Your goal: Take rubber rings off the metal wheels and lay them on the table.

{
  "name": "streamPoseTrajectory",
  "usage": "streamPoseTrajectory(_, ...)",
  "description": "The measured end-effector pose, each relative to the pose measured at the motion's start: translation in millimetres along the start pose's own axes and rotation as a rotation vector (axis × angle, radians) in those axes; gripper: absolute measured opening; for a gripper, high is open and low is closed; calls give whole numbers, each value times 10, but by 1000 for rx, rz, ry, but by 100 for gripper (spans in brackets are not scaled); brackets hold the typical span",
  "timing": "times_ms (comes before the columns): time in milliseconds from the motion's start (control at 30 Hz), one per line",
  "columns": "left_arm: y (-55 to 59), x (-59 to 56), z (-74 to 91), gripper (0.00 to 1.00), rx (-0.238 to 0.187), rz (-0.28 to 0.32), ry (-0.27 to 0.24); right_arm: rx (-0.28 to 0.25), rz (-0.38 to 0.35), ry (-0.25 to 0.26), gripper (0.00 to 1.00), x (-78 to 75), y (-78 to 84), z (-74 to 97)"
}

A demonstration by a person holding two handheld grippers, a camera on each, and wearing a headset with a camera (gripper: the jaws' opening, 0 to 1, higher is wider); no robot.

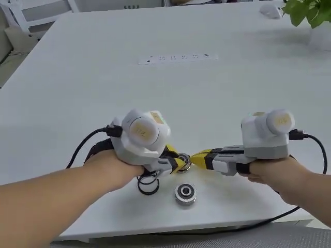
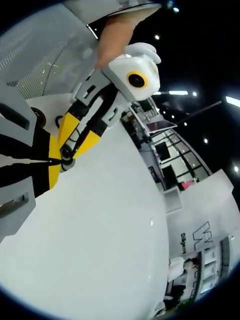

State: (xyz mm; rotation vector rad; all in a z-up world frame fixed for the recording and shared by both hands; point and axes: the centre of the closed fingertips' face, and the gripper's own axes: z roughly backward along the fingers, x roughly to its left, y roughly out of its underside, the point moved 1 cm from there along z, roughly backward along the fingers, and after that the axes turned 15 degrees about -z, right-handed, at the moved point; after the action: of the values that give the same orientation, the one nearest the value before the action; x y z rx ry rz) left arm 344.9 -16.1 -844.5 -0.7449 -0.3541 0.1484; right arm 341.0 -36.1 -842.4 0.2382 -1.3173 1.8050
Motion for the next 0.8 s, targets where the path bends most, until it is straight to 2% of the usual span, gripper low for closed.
streamPoseTrajectory(367,0,3,0,12,8,-4,2,13,14,-21,0,25,-5,-18)
streamPoseTrajectory(500,-2,3,1,12,8,-5,2,9,40,-46,0,88,-21,-36)
streamPoseTrajectory(800,-4,0,5,12,6,-6,3,14,42,-73,0,138,-14,-13)
